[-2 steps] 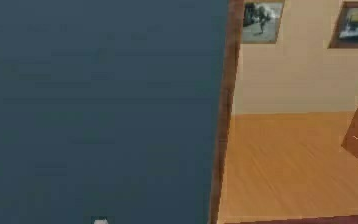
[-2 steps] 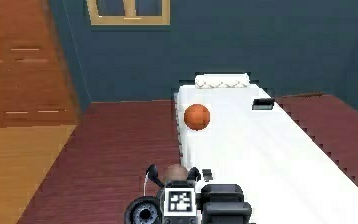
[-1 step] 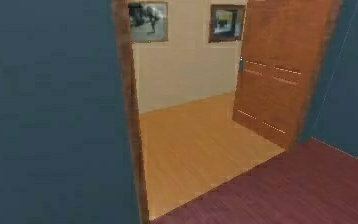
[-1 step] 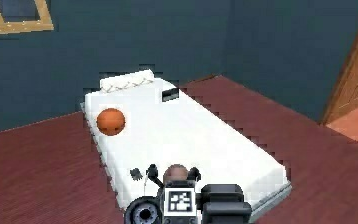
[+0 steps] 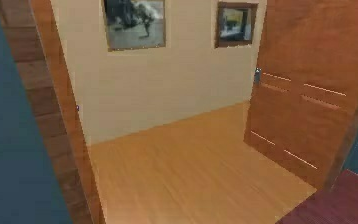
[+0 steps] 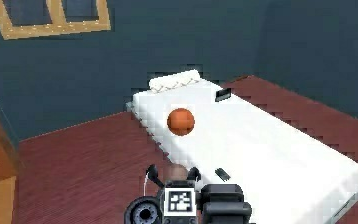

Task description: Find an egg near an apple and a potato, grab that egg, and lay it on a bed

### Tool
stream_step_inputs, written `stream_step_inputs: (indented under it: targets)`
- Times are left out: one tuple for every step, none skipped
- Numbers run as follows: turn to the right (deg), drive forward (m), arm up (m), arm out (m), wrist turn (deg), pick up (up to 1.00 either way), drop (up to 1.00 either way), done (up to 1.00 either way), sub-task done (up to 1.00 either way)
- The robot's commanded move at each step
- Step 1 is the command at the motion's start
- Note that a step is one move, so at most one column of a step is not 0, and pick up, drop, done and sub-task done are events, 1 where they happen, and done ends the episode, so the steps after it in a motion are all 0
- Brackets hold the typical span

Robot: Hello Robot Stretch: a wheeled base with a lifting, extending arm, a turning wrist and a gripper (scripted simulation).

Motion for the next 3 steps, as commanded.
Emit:
stream_step_inputs:
  targets:
    - [45.0, 0.0, 0.0, 0.0, 0.0, 0.0, 0.0, 0.0, 0.0]
    - [24.0, 0.0, 0.0, 0.0, 0.0, 0.0, 0.0, 0.0, 0.0]
    - [0.0, 1.0, 0.0, 0.0, 0.0, 0.0, 0.0, 0.0, 0.0]
